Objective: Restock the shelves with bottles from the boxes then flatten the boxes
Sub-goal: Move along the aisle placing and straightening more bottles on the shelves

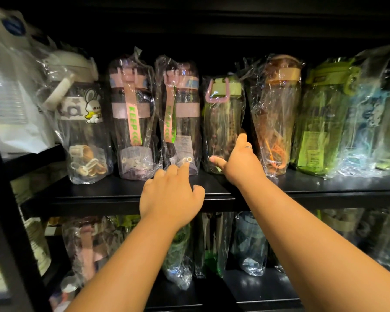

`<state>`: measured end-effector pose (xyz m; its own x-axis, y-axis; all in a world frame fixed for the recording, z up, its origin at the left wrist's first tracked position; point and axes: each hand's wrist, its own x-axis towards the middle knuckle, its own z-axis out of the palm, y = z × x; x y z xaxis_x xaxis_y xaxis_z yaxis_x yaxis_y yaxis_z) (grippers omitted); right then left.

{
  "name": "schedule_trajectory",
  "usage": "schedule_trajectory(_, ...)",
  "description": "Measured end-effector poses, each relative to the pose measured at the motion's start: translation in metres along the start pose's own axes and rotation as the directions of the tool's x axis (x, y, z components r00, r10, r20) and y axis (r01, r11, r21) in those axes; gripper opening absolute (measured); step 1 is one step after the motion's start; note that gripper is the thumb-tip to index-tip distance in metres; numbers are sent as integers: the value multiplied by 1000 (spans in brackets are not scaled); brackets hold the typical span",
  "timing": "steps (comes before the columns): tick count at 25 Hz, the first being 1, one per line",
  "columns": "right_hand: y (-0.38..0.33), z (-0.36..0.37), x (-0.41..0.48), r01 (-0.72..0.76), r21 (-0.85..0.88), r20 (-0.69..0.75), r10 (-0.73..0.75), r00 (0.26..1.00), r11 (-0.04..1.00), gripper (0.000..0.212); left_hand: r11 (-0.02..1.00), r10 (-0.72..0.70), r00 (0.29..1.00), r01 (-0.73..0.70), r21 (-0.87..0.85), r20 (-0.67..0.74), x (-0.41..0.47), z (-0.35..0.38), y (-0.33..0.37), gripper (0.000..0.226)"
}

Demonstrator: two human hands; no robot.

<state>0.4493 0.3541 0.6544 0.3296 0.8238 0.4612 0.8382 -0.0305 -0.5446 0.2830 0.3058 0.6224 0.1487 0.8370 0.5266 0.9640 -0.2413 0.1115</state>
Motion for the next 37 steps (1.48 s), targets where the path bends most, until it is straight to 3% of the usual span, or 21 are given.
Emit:
schedule_trajectory(8, 1, -14, -19, -12, -21, 12, 13, 1000, 1000, 109, 1000, 11, 999, -11, -20, -30, -3, -4, 0, 56)
schedule_trajectory(12, 3, -24, -52, 113, -40, -101, -117, 988, 993, 84, 938, 96, 982, -144, -314, -165, -14, -7, -11, 35)
schedule_trajectory(14, -2, -28, -64, 208, 8, -163, -204, 965, 978, 71, 886, 54, 960, -172, -430, -273, -21, -16, -33, 28)
schedule_trajectory(17, -27, -23, -80, 326, 123, -132, -310, 941, 937, 62, 916, -137, 930, -12, -400, -341, -23, -33, -83, 37)
schedule_trajectory(19, -51, -9, -87, 409, 132, -110, -397, 911, 903, 61, 904, -290, 908, 156, -399, -302, -19, -42, -112, 53)
schedule_trajectory(22, -86, 15, -91, 472, 100, -91, -465, 881, 876, 64, 789, -456, 873, 306, -533, -175, -12, -46, -136, 78)
schedule_trajectory(27, -129, 51, -87, 418, 138, -82, -410, 908, 898, 63, 694, -523, 851, 398, -600, -41, 10, -46, -160, 113)
schedule_trajectory(33, -132, 65, -82, 408, 40, -126, -400, 908, 912, 71, 565, -615, 785, 503, -654, 73, 46, -44, -170, 118)
schedule_trajectory(37, -134, 67, -79, 389, 76, -129, -378, 917, 918, 72, 572, -633, 772, 516, -637, 56, 50, -38, -177, 106)
